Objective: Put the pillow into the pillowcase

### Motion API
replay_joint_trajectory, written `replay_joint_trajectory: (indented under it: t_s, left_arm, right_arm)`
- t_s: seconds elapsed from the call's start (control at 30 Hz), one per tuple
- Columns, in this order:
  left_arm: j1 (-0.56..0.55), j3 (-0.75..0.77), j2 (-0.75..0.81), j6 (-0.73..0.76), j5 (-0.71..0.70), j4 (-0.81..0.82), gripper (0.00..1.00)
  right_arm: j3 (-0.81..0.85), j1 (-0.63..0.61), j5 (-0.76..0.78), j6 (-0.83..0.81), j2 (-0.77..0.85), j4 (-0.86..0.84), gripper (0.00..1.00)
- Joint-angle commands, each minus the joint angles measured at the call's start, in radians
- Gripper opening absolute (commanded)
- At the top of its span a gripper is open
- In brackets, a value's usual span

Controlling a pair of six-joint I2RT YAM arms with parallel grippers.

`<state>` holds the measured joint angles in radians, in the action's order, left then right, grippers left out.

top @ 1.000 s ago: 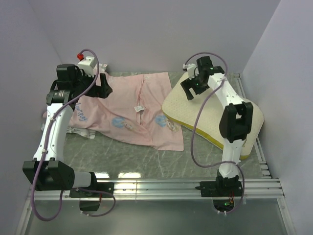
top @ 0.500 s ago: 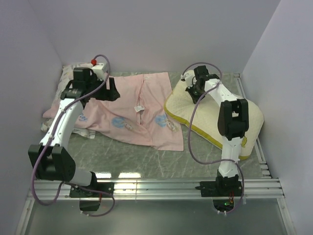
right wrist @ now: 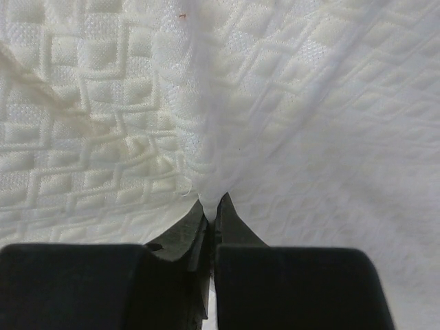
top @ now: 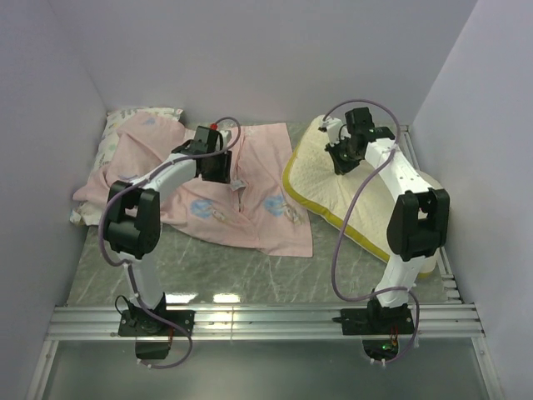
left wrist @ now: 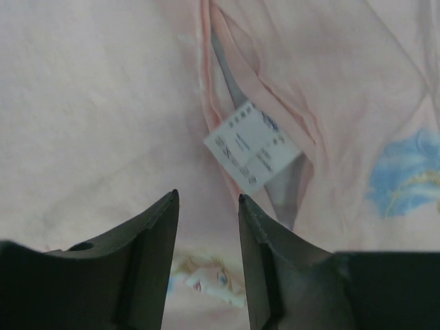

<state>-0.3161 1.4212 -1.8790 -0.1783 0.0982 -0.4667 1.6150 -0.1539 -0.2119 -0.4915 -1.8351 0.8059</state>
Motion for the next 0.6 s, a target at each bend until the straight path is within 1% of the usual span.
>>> replay_joint_trajectory:
  t_s: [0.0,0.13,0.3,0.47,0.57]
  left_arm:
    - [0.006,0.094,-0.041,-0.039,-0.038,0.079,0.47]
    - [-0.008,0.127,-0.101,-0.036,-0.026,0.108,0.48]
    - [-0.012,0.179,-0.176,-0.043,-0.006,0.119,0.48]
    - [-0.023,0.214,-0.226,-0.052,-0.057,0.099,0.48]
    - [-0.024,0.220,-0.249,-0.053,-0.095,0.094,0.46]
  right_arm:
    - [-0.010,0.008,-0.021,0.016,0.062,0.001,0.00]
    - [-0.018,0.008,-0.041,0.018,0.074,0.004,0.00]
    - [-0.027,0.007,-0.050,0.021,0.092,0.006,0.00]
    - [-0.023,0.008,-0.070,0.027,0.114,0.012,0.00]
    - [-0.014,0.010,-0.087,0.030,0.126,0.021,0.00]
